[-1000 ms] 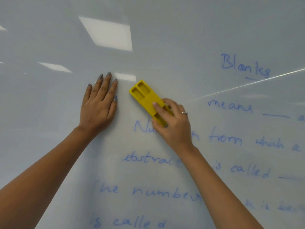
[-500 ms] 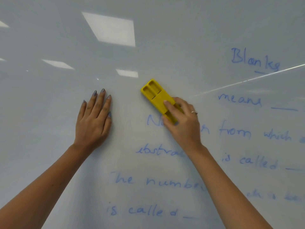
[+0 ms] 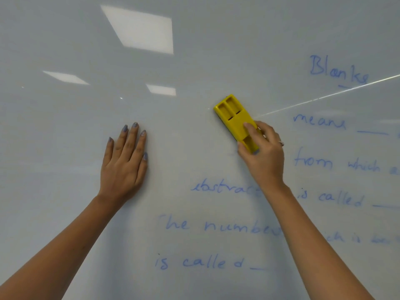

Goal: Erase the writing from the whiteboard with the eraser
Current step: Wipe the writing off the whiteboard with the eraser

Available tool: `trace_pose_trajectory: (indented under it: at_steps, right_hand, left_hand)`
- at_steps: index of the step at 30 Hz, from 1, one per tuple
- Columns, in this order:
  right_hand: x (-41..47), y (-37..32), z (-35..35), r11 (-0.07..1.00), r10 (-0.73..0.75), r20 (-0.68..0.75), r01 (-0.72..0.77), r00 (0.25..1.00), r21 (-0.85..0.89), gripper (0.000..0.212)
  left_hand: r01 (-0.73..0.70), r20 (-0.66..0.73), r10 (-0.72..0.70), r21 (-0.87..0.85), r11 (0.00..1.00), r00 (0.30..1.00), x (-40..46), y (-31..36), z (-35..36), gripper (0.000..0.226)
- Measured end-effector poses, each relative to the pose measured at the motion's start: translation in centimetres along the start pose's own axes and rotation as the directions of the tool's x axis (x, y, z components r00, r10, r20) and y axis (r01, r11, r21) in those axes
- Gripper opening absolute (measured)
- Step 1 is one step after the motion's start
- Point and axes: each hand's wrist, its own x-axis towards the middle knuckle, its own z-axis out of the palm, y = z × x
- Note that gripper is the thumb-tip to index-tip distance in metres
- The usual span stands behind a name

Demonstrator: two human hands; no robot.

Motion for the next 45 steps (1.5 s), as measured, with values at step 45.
trace_pose_trajectory:
  at_steps: [45]
  right_hand:
    - [-4.7, -3.0, 2.6, 0.998, -0.054, -0.026, 0.053, 0.998, -0.02, 0.044]
  left_hand:
    - [-0.017, -0.065, 0.017, -0.002, 1.0, 0.998, -0.4, -0.5, 1.1, 0.052]
